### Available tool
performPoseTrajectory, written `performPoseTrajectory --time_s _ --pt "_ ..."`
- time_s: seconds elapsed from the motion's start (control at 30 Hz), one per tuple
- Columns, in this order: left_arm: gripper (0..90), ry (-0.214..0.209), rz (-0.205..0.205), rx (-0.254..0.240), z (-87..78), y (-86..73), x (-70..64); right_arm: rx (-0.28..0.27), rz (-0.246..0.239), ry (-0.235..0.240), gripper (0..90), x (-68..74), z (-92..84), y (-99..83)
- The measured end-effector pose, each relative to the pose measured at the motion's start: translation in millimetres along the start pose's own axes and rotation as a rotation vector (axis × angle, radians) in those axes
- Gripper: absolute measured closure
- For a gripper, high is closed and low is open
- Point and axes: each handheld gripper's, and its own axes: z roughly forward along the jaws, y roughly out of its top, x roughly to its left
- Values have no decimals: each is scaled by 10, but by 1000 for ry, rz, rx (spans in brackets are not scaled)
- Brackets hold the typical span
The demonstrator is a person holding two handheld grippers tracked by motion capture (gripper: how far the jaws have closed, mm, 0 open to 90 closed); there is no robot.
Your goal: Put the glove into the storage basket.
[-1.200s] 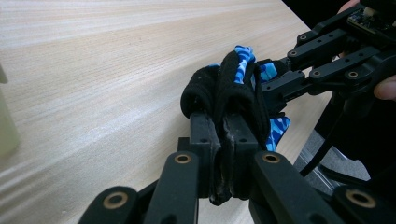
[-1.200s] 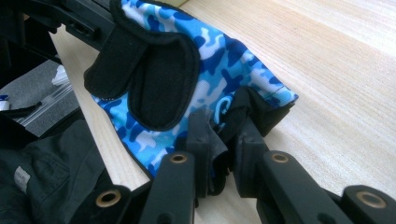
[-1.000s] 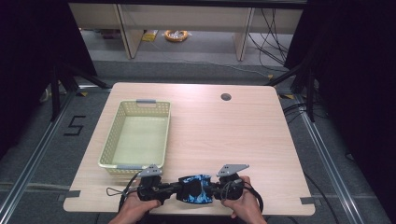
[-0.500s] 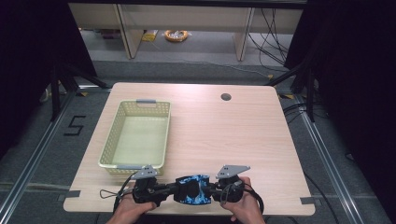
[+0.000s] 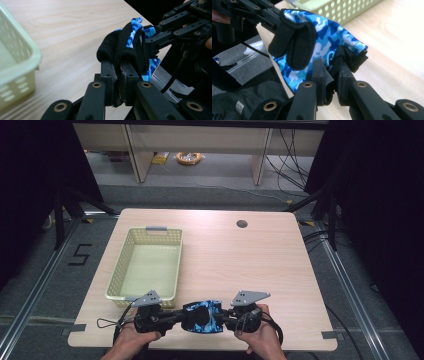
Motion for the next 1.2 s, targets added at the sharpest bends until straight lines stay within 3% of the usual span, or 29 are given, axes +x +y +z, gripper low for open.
performPoseTrajectory --time_s 0.03,0.13,0.2,0.23,0.27,0.4,0.43,0.47,0.53,0.77,0.83,0.87,0.9,0.93,0.97,1.07,1.2 --pt "820 3 13 1 -20 26 6 0 9 9 801 18 -9 26" --pt "820 11 14 -9 -68 93 12 -21 -36 -2 800 4 -42 119" --pt "819 19 8 -8 -100 125 15 -28 -24 0 800 34 -46 165" --pt "820 13 12 -16 -107 133 25 -34 -68 -2 800 10 -49 196" --pt "819 24 11 -4 -129 144 26 -28 -33 7 799 47 -50 216" --pt "815 28 9 -11 -167 161 49 -31 -49 11 798 59 -42 280" --pt "815 29 1 -10 -176 162 47 -35 -73 18 798 41 -28 299" --pt "815 40 8 -12 -185 166 46 -29 -56 10 798 53 -32 305" --pt "814 37 14 -6 -199 176 59 -33 -65 28 798 50 -8 320" --pt "813 43 7 -13 -235 233 87 -24 -56 12 798 72 -3 405" --pt "812 55 10 -18 -246 252 85 -33 -89 7 798 57 -3 445" --pt "812 50 9 -16 -251 263 91 -23 -63 10 798 71 -4 454" --pt "812 53 10 -15 -258 270 90 -38 -91 10 798 60 8 470" --pt "811 65 19 -14 -269 279 92 -22 -66 11 798 73 -3 483" --pt "811 66 21 -14 -272 283 94 -31 -96 15 798 60 7 502" --pt "810 61 13 -17 -283 300 101 -22 -67 16 797 80 6 524" --pt "809 63 13 -16 -301 315 110 -27 -73 19 797 85 19 557"
